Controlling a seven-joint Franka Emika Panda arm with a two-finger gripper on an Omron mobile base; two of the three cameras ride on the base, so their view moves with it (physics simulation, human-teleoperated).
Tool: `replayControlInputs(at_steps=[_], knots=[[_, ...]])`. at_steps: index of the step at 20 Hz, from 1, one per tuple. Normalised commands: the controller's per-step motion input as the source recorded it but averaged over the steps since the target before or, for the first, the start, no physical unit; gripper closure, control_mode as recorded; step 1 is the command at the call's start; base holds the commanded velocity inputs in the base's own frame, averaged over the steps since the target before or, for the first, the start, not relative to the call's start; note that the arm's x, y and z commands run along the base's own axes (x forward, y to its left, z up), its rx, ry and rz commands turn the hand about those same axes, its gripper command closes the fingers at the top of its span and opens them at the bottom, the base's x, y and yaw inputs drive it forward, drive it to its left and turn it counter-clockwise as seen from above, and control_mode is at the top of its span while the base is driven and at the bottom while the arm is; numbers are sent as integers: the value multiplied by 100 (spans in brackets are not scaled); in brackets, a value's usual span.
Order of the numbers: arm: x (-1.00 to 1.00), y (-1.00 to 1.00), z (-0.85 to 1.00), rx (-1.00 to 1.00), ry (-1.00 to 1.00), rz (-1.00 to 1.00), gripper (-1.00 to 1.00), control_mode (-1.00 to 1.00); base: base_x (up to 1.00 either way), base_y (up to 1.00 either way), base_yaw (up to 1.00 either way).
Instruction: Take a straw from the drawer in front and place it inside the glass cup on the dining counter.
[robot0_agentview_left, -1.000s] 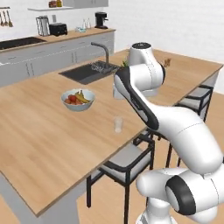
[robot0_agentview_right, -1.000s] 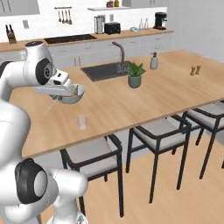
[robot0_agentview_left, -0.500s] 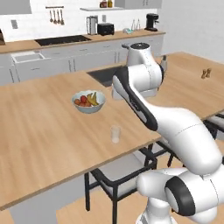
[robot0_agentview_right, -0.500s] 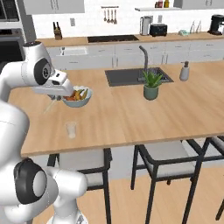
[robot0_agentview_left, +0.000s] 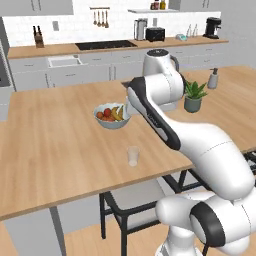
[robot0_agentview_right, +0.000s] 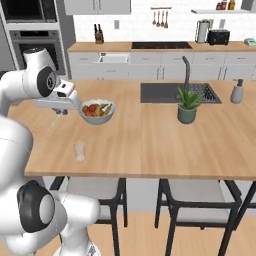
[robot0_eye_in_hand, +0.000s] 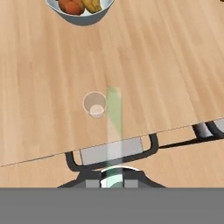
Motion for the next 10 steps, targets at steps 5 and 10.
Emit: replayControlInputs(at_steps=[5, 10], knots=[[54, -5, 0, 10, 1, 23, 100, -100, 40, 0, 15], [35, -41, 0, 25, -6, 43, 100, -100, 0, 0, 0]])
